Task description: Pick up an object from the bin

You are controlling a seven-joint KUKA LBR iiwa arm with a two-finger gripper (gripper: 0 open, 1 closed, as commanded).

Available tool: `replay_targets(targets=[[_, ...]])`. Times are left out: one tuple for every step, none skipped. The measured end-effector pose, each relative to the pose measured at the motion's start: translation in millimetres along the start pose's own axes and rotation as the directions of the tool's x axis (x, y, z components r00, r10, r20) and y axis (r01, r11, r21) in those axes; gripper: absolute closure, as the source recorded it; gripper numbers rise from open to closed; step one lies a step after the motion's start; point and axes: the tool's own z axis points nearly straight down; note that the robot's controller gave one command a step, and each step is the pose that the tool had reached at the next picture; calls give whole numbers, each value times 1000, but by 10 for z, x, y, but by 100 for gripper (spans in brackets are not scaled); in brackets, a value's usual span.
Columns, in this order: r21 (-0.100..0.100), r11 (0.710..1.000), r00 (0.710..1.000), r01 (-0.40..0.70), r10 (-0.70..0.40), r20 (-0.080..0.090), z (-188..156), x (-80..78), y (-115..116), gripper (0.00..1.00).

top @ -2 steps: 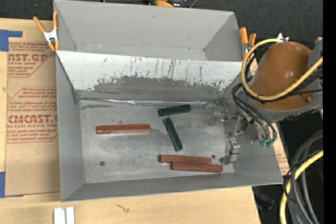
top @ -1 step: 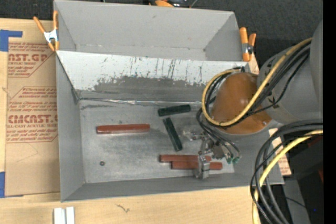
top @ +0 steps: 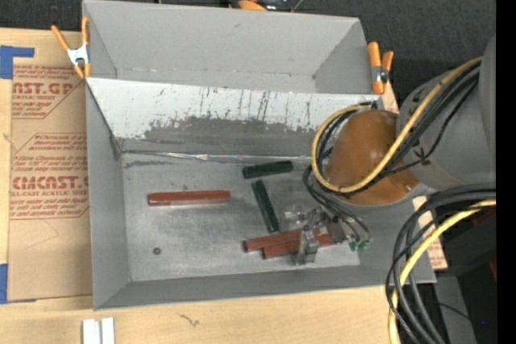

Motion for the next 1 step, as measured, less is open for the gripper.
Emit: replay_targets(targets=[[2, 1000, 1000, -1, 1, 10, -1375, -359, 185, 100]])
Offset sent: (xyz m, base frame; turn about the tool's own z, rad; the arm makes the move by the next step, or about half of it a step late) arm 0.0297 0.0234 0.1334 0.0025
